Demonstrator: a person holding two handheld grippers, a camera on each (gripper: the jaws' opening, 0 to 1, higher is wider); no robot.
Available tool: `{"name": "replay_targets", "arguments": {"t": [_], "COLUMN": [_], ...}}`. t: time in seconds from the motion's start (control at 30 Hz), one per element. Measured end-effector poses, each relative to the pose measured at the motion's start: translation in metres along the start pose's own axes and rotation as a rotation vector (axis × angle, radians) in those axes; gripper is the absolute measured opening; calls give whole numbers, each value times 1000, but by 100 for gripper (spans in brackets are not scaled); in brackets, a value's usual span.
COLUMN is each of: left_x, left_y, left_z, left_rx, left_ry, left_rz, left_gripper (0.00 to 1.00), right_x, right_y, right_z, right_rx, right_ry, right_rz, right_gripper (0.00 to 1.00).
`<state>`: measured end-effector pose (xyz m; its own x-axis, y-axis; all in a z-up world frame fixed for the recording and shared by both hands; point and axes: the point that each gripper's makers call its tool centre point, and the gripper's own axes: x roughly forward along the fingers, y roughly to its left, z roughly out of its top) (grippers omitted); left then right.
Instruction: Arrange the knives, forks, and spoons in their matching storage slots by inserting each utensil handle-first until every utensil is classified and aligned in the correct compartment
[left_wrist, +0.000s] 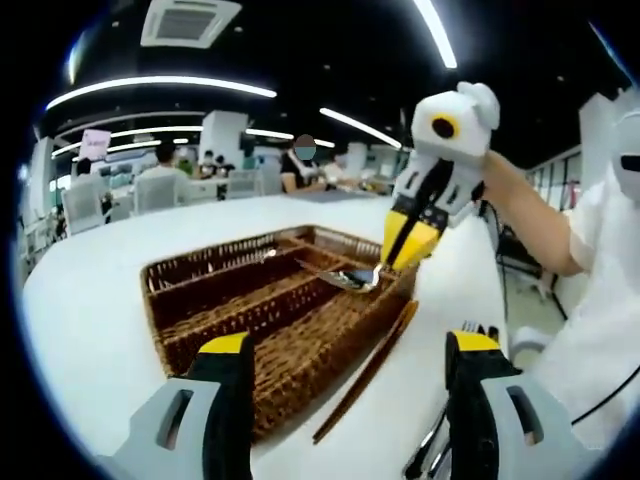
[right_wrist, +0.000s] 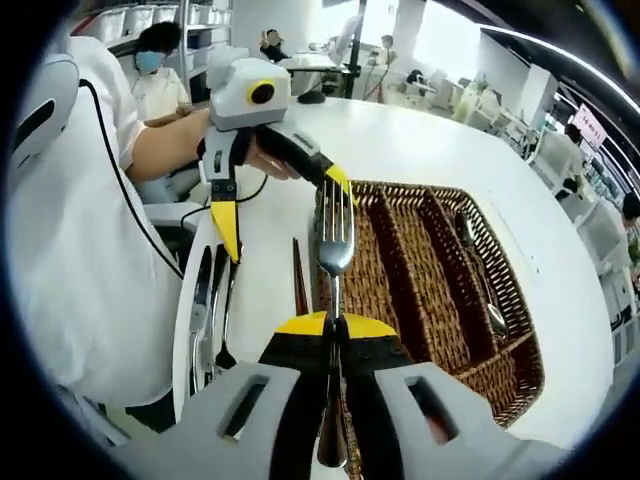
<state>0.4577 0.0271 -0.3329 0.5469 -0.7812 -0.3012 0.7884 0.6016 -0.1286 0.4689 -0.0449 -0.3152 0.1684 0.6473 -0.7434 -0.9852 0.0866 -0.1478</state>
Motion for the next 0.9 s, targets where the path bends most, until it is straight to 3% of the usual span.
{"name": "replay_targets", "arguments": {"t": [0.9], "left_x": [-2], "left_y": [-6], "left_z": [-8], "left_rx": [-11], "left_ry": [10], "left_rz": [1], "left_gripper": [78], "right_x": [6], "right_y": [-22], "right_z": [8], "right_rx": [-6], "right_ry": [7], "right_rz": [9], "right_gripper": [2]}}
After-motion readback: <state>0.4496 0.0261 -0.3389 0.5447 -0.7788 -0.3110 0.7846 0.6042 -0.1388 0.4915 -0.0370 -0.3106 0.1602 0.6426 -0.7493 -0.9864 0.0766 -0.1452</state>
